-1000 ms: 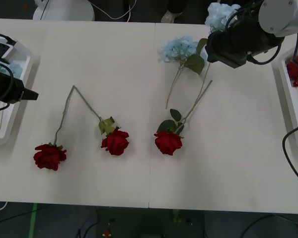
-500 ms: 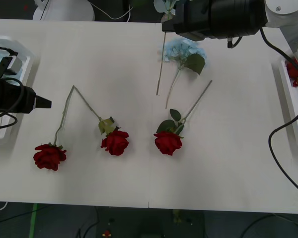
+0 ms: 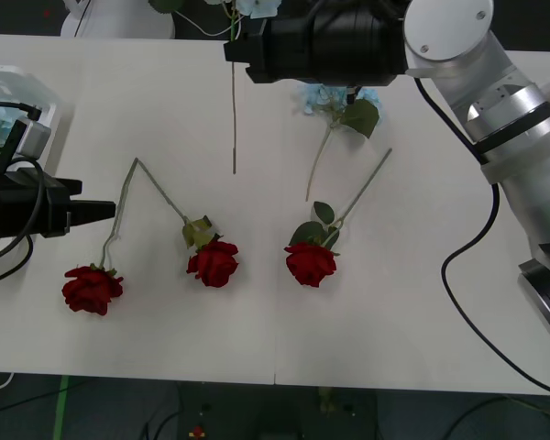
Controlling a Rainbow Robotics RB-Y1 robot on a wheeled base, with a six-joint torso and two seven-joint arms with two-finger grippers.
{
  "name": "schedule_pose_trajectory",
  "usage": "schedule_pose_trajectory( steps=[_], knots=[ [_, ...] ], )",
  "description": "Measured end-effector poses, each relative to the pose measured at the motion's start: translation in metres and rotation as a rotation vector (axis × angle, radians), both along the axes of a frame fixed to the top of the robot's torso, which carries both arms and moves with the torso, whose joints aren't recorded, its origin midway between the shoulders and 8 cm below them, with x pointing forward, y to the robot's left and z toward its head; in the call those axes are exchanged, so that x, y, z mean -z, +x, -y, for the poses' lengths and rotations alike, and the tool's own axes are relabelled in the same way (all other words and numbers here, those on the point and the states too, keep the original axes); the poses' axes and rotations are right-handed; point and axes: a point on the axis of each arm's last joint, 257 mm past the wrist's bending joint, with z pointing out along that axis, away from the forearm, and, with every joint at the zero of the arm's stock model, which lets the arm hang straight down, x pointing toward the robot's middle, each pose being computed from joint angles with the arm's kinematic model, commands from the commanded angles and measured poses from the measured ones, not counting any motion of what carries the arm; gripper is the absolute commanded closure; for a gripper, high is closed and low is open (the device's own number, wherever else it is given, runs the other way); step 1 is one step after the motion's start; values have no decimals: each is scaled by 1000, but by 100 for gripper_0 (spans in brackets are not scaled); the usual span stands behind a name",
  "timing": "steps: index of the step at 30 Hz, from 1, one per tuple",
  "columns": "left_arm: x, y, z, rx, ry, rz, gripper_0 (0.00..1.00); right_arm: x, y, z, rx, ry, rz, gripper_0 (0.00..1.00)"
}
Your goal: Put the red flowers into the right box and the blue flowers into the left box
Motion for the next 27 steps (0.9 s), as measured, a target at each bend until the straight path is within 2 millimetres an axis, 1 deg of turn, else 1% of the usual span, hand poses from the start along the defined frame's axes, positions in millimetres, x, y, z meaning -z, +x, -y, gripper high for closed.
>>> schedule_pose_trajectory(
  steps=[3, 5, 8, 11, 15, 20, 26, 27],
  knots=[
    [-5, 5, 23, 1, -101, 74, 0, 6, -6, -26, -17, 10, 56, 100],
    [-13, 13, 39, 14, -131, 177, 0, 13, -14, -42, -33, 15, 58, 100],
    [-17, 23, 60, 43, -95, 344, 0, 19, -27, -62, -66, 20, 48, 100],
    [-19, 28, 79, 61, -72, 444, 0, 18, -36, -74, -87, 35, 41, 100],
    [-17, 29, 100, 53, -116, 447, 0, 18, -41, -82, -99, 41, 36, 100],
    [-14, 24, 123, 71, -159, 436, 0, 25, -45, -85, -110, 29, 33, 100],
    [-17, 22, 147, 69, -226, 432, 0, 28, -47, -87, -115, 22, 30, 100],
    [-18, 22, 149, 65, -235, 433, 4, 28, -47, -87, -115, 22, 30, 100]
  ],
)
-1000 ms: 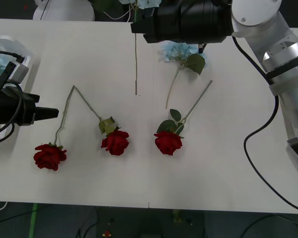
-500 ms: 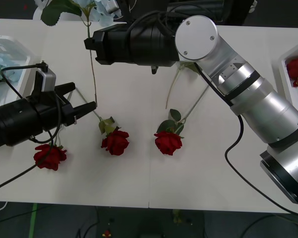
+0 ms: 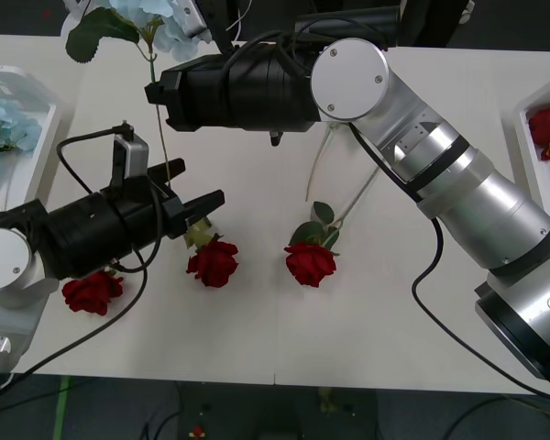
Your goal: Put the red flowers into the right box and the blue flowers into the left box
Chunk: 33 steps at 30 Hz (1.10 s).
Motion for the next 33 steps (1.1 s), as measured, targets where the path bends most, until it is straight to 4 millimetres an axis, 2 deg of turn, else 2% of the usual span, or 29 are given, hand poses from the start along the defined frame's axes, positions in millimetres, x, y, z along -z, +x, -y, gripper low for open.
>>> schedule_pose_trajectory(
  steps=[1, 2, 6, 8, 9, 27, 28, 29, 30, 31, 33],
  knots=[
    [-1, 1, 1, -3, -8, 1, 26, 0, 0, 0, 0, 0, 0, 100],
    [-2, 1, 2, -6, -14, 2, 39, 0, 0, 0, 0, 0, 0, 100],
    [-4, 3, 1, -16, -22, 7, 72, 0, 0, 0, 0, 0, -1, 100],
    [-5, 4, 0, -21, -23, 9, 95, 0, 0, 0, 0, 0, -1, 100],
    [-5, 5, 0, -25, -25, 10, 100, 0, 0, 0, 0, 0, -1, 100],
    [-13, 17, -12, -90, -47, 29, 100, -1, 1, 0, 5, 7, -9, 98],
    [-13, 17, -12, -91, -47, 29, 100, -1, 1, 0, 5, 7, -10, 67],
    [-13, 17, -13, -92, -48, 29, 100, -1, 1, 0, 5, 7, -10, 28],
    [-14, 18, -14, -95, -49, 30, 100, -1, 1, 0, 5, 7, -10, 7],
    [-15, 19, -17, -99, -54, 31, 100, -1, 1, 0, 5, 6, -9, 0],
    [-21, 20, -23, -105, -74, 33, 100, 0, 2, 1, 10, 0, -4, 0]
  ],
)
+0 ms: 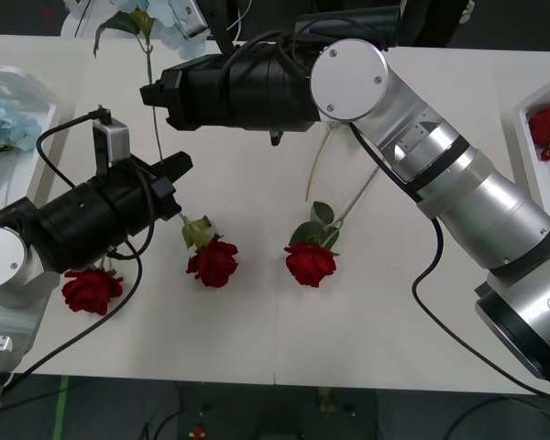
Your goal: Put the red flowers into the right box and the blue flowers into the left box
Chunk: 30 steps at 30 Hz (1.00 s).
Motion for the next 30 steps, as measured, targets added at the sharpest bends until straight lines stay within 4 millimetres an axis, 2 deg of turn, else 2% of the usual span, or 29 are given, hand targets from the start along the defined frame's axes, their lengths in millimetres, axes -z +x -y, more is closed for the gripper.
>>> schedule_pose_trajectory(
  steps=[5, 8, 11, 15, 19, 24, 28, 30],
  knots=[
    [-8, -3, -20, 10, -2, 1, 100, 2, 2, 1, 8, -10, 10, 0],
    [-14, -4, -42, 1, 10, 5, 100, 2, 3, 2, 9, -11, 10, 0],
    [-22, -7, -72, -18, 23, 4, 100, 1, 3, 3, 7, -4, 1, 0],
    [-25, -9, -127, -91, 27, -56, 100, -2, 6, 15, 21, 27, -72, 0],
    [-17, -6, -189, -233, 60, -142, 100, 2, 23, 40, 109, 69, -252, 0],
    [-5, -4, -273, -446, 229, -191, 100, 6, 44, 75, 236, 137, -478, 0],
    [-3, 0, -335, -614, 300, -193, 100, 17, 59, 96, 355, 183, -649, 0],
    [4, 0, -369, -701, 316, -210, 100, 26, 64, 106, 409, 179, -708, 0]
  ],
)
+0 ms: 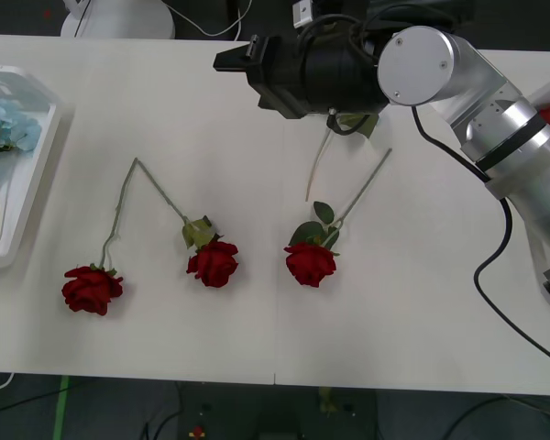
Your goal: Put the red flowers into the right box and the blue flowers into the left box
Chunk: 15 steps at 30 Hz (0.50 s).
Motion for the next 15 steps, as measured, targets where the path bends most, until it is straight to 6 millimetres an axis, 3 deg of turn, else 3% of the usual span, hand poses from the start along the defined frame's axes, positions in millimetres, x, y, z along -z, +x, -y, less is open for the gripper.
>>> schedule_pose_trajectory(
  steps=[7, 12, 15],
  knots=[
    [55, -4, -105, -246, 30, -113, 100, 26, 20, 43, 297, 123, -382, 0],
    [79, -3, -132, -313, 21, -161, 100, 47, 24, 71, 463, 146, -560, 0],
    [88, -2, -150, -358, 41, -179, 100, 66, 18, 91, 616, 199, -762, 0]
  ],
)
